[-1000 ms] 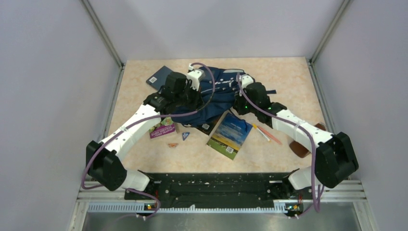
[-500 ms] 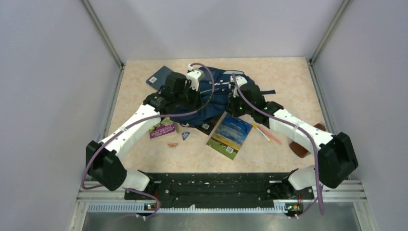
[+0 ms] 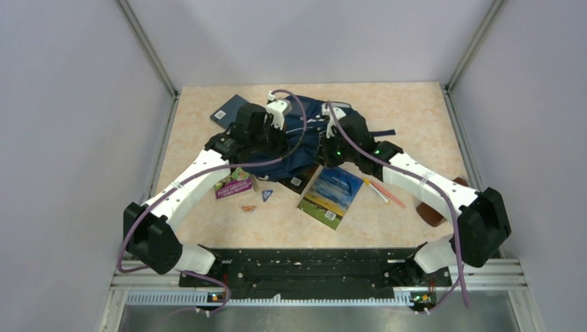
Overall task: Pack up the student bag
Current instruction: Zip the student bag at the center of the board.
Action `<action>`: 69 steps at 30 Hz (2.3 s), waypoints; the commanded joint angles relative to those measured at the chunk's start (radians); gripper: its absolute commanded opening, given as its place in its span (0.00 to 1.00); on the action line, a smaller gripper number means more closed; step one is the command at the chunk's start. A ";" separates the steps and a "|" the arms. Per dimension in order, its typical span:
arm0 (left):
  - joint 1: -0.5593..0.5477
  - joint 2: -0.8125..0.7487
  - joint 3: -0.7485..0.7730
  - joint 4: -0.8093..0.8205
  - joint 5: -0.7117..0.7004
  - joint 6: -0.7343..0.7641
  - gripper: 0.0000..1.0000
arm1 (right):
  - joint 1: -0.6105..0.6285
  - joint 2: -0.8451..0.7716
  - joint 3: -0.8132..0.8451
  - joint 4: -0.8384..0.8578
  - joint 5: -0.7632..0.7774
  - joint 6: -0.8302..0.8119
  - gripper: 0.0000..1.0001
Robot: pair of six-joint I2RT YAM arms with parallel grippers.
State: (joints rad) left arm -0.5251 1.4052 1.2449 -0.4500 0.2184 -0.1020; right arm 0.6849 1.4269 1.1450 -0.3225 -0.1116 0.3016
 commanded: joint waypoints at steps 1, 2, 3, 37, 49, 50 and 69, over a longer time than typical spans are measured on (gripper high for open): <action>0.000 -0.016 0.016 0.117 -0.020 -0.024 0.00 | 0.111 0.024 0.100 0.089 -0.132 0.059 0.00; -0.001 -0.017 0.016 0.118 -0.022 -0.025 0.00 | 0.126 0.028 0.108 0.091 -0.132 0.060 0.00; -0.002 -0.017 0.015 0.119 -0.018 -0.024 0.00 | 0.138 0.031 0.114 0.093 -0.135 0.064 0.00; -0.011 -0.125 -0.005 0.056 0.069 0.252 0.00 | -0.019 -0.332 -0.142 0.077 0.222 -0.042 0.83; -0.011 -0.166 -0.015 0.034 0.102 0.305 0.00 | -0.131 -0.309 -0.365 0.481 0.052 -0.422 0.87; -0.012 -0.166 -0.016 0.033 0.103 0.307 0.00 | -0.131 -0.305 -0.368 0.496 0.029 -0.444 0.87; -0.012 -0.165 -0.021 0.032 0.148 0.314 0.00 | -0.131 -0.090 -0.216 0.475 -0.253 -0.716 0.77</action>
State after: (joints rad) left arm -0.5373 1.2984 1.2144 -0.5251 0.2996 0.2203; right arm 0.5579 1.3125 0.8658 0.1261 -0.2600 -0.3691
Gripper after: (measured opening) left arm 0.056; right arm 0.820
